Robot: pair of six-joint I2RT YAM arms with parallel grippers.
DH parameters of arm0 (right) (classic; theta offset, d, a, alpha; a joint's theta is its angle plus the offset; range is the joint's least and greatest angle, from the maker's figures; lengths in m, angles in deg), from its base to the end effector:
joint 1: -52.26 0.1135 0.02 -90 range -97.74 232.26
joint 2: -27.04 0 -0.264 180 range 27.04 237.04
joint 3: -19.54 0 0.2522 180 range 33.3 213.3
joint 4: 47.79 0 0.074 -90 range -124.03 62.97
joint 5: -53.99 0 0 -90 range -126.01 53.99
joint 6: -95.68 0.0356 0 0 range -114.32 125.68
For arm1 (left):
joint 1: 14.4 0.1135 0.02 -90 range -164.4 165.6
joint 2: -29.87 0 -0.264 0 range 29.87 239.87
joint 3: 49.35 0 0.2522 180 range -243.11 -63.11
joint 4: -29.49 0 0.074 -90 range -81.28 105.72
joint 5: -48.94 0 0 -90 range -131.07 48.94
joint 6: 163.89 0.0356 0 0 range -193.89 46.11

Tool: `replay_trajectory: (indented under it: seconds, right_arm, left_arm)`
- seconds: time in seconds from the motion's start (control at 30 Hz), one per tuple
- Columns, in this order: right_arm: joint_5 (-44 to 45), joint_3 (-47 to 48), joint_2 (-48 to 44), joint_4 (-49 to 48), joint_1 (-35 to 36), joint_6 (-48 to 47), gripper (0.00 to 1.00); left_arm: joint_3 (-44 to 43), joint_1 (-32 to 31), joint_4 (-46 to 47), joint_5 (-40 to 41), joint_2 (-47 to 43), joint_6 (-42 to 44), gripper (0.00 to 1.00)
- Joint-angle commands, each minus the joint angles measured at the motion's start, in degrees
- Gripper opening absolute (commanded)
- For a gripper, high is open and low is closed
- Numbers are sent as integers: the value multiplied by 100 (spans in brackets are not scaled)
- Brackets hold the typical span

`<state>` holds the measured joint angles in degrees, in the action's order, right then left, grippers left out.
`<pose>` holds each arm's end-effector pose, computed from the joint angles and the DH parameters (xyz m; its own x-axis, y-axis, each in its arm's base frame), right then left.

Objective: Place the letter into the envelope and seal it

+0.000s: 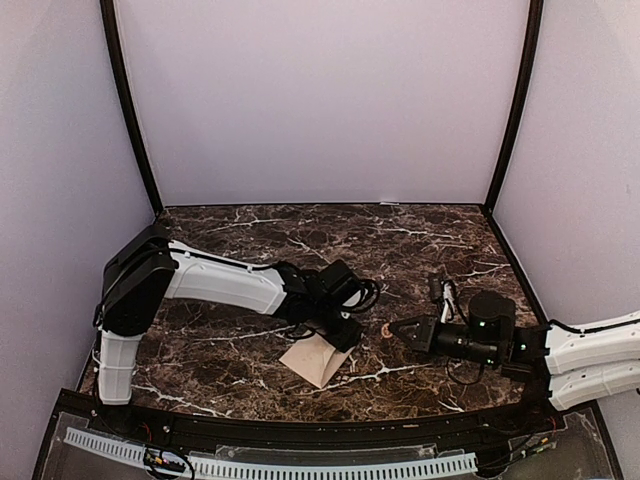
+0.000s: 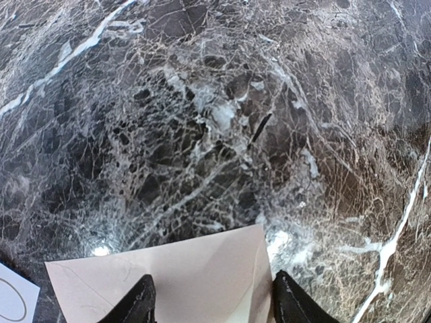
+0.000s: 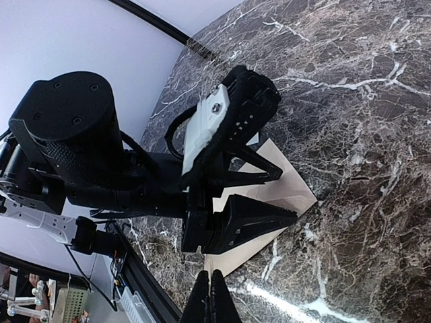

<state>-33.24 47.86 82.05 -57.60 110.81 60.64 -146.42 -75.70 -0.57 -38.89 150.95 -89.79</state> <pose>0.1052 0.1687 0.1847 -0.7649 0.3168 -0.5609 -0.3513 0.5247 0.7754 0.2177 -0.3949 0.1483 -0.6112 0.5463 -0.5727 0.7262 0.6748 -0.1313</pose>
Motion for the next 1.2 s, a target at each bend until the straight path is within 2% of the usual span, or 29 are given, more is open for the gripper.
replay_trajectory:
  seconds: [0.0, 0.13, 0.33, 0.7, 1.0, 1.07, 1.17]
  right_arm:
    - [-41, 81, 46, -230, -35, 6, 0]
    - [-67, 98, 84, -253, -30, 6, 0]
    - [-135, 116, 143, -309, -33, 6, 0]
    - [-175, 167, 172, -306, -28, -28, 0]
    - [-250, 224, 320, -375, -30, -37, 0]
    - [-250, 246, 363, -383, -29, -47, 0]
    - [-253, 265, 426, -406, -36, -55, 0]
  left_arm:
    - [329, 118, -233, -287, 153, -119, 57]
    - [371, 152, -216, -508, 138, -119, 59]
    - [302, 149, -138, -629, -104, -153, 75]
    - [639, 145, -207, -300, -919, -161, 85]
    - [923, 144, -361, -82, -1246, -230, 84]
    - [1027, 144, -377, -58, -1261, -257, 81]
    - [1143, 144, -378, -20, -1276, -283, 70]
